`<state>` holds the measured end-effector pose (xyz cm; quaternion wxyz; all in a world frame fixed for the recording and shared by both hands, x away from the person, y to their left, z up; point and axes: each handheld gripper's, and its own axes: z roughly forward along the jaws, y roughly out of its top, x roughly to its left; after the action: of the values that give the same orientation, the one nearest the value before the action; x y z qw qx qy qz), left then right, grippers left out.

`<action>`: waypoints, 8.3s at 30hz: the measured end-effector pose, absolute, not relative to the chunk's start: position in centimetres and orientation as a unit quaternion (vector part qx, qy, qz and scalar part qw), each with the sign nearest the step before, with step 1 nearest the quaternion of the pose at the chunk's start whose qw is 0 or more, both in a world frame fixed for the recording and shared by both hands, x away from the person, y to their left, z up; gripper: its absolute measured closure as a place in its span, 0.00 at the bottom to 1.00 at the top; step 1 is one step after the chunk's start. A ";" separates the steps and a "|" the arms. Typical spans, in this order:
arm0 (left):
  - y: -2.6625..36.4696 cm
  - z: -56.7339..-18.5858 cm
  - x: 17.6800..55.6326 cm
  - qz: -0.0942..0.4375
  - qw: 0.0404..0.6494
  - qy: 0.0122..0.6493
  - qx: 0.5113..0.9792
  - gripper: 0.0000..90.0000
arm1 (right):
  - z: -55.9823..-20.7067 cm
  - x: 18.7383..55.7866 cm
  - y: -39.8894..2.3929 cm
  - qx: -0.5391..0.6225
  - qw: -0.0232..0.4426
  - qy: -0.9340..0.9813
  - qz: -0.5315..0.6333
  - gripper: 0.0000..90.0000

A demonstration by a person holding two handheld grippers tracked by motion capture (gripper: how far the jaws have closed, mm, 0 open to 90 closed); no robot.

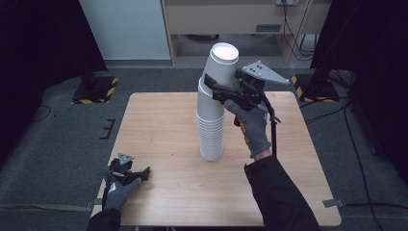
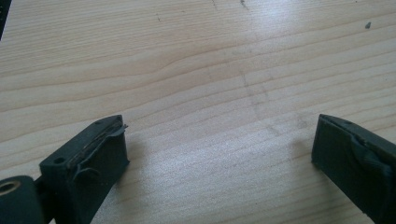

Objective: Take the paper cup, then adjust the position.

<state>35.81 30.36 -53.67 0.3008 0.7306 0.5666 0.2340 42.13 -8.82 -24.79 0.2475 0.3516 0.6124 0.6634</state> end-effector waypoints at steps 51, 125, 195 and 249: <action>30.3 -53.7 35.8 0.234 0.301 0.567 0.730 0.03 | -31.8 36.0 -20.5 0.433 0.249 0.581 0.643 0.17; 25.3 -49.4 33.2 0.272 0.472 0.439 0.714 0.38 | -45.4 33.1 -24.1 0.573 0.096 0.470 0.665 0.17; 8.4 -46.1 33.2 0.221 0.581 0.258 0.740 0.45 | -45.6 32.7 -23.5 0.575 0.060 0.435 0.690 0.17; 0.9 -47.1 36.6 0.199 0.619 0.233 0.723 0.47 | -45.8 32.9 -23.2 0.571 0.041 0.441 0.691 0.17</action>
<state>36.61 0.86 -47.08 0.6191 0.7231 0.2330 0.1990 32.88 -23.18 -45.79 0.0411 0.5711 0.4413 0.6910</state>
